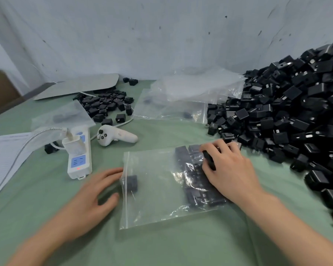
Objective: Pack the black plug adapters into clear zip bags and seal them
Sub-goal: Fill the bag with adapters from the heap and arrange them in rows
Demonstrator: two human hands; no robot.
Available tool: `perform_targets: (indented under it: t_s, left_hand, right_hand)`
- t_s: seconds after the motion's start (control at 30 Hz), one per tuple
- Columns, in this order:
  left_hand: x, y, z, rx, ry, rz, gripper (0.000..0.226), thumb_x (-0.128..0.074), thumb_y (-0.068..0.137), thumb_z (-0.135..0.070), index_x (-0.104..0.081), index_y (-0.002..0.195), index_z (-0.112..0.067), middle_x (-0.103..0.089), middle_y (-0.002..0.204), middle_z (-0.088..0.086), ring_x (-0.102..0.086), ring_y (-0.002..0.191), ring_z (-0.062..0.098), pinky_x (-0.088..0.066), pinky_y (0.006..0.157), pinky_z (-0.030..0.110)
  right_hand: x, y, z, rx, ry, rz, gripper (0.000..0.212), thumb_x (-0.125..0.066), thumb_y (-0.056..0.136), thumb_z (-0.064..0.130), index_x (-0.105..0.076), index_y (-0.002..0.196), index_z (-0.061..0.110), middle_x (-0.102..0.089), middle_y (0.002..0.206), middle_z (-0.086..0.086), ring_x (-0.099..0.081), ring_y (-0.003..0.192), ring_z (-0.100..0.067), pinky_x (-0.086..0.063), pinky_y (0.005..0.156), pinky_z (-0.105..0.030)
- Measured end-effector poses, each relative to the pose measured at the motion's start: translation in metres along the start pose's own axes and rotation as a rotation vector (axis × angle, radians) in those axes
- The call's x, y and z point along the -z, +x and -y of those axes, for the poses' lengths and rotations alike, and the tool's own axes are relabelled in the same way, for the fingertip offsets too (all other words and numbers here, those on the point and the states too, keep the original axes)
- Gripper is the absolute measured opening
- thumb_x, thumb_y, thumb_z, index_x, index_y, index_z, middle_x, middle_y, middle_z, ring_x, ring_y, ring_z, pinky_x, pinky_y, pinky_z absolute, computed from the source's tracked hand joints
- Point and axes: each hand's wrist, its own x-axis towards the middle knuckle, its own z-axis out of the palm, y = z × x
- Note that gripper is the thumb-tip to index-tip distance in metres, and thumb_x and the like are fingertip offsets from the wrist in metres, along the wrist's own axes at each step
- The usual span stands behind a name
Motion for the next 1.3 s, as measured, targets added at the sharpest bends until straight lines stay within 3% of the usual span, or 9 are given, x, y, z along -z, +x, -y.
perform_targets:
  t_s: [0.17,0.3,0.43,0.57,0.73,0.9,1.07,1.2,1.3]
  left_hand:
    - [-0.012,0.019,-0.010,-0.057,0.038,-0.059,0.026,-0.054,0.093,-0.048,-0.056,0.119,-0.050,-0.058,0.116,-0.034,-0.046,0.116,-0.006,-0.036,0.102,0.023]
    - [-0.021,0.040,-0.019,-0.079,0.205,-0.056,0.031,-0.049,0.079,-0.069,-0.055,0.101,-0.049,-0.054,0.102,-0.032,-0.046,0.103,0.002,-0.029,0.089,0.024]
    - [-0.025,0.051,-0.019,-0.066,0.171,-0.066,0.032,-0.055,0.077,-0.071,-0.057,0.092,-0.042,-0.055,0.094,-0.028,-0.043,0.103,-0.011,-0.030,0.084,0.013]
    - [-0.031,0.067,-0.027,-0.060,0.260,-0.092,0.025,-0.050,0.081,-0.067,-0.049,0.078,-0.043,-0.055,0.080,-0.020,-0.049,0.079,0.001,-0.036,0.066,0.020]
    - [-0.046,0.087,-0.039,-0.068,0.200,-0.135,0.028,-0.050,0.088,-0.062,-0.056,0.082,-0.035,-0.056,0.070,-0.015,-0.056,0.070,0.004,-0.046,0.065,0.029]
    - [-0.056,0.100,-0.045,-0.112,0.264,-0.209,0.020,-0.052,0.093,-0.056,-0.060,0.088,-0.037,-0.054,0.064,-0.018,-0.048,0.066,-0.011,-0.031,0.061,0.010]
    - [-0.062,0.109,-0.049,-0.156,0.395,-0.318,0.029,-0.049,0.094,-0.060,-0.062,0.086,-0.035,-0.057,0.057,-0.015,-0.052,0.057,-0.004,-0.021,0.056,0.003]
    - [-0.062,0.110,-0.048,-0.171,0.345,-0.288,0.035,-0.042,0.096,-0.063,-0.066,0.091,-0.037,-0.057,0.057,-0.018,-0.051,0.055,-0.009,-0.030,0.050,0.004]
    - [-0.055,0.106,-0.044,-0.206,0.230,-0.223,0.018,-0.051,0.095,-0.056,-0.062,0.104,-0.045,-0.056,0.060,-0.020,-0.059,0.065,-0.005,-0.040,0.058,0.005]
  right_hand:
    - [0.000,0.000,0.000,-0.003,0.023,0.029,0.026,-0.067,0.086,0.028,-0.061,0.111,0.031,-0.059,0.102,0.008,-0.052,0.089,-0.024,-0.036,0.053,-0.027]
    - [0.001,0.000,0.002,-0.015,0.025,0.048,0.025,-0.067,0.086,0.028,-0.062,0.111,0.029,-0.059,0.103,0.007,-0.053,0.090,-0.024,-0.038,0.053,-0.028]
    - [0.003,0.001,0.002,-0.015,0.015,0.060,0.024,-0.067,0.087,0.028,-0.062,0.110,0.028,-0.060,0.103,0.007,-0.055,0.089,-0.024,-0.037,0.054,-0.028]
    - [0.005,0.001,0.003,-0.011,0.010,0.071,0.024,-0.066,0.087,0.027,-0.063,0.111,0.028,-0.060,0.103,0.006,-0.055,0.089,-0.024,-0.036,0.056,-0.027]
    - [0.006,0.001,0.002,-0.005,0.018,0.076,0.023,-0.066,0.087,0.027,-0.063,0.111,0.028,-0.060,0.103,0.006,-0.056,0.089,-0.024,-0.040,0.055,-0.029]
    - [0.007,0.002,0.004,-0.001,0.017,0.080,0.023,-0.065,0.088,0.027,-0.063,0.111,0.028,-0.061,0.102,0.005,-0.055,0.088,-0.024,-0.037,0.055,-0.028]
    - [0.007,0.002,0.003,0.000,0.026,0.069,0.023,-0.064,0.088,0.027,-0.063,0.111,0.028,-0.061,0.101,0.005,-0.055,0.087,-0.025,-0.038,0.055,-0.028]
    - [0.005,0.001,0.001,0.003,0.023,0.059,0.023,-0.064,0.087,0.027,-0.063,0.110,0.028,-0.061,0.100,0.005,-0.056,0.086,-0.025,-0.034,0.056,-0.027]
    - [0.005,0.001,0.001,0.001,0.033,0.065,0.024,-0.063,0.089,0.028,-0.062,0.112,0.027,-0.061,0.101,0.004,-0.056,0.088,-0.024,-0.038,0.056,-0.028]
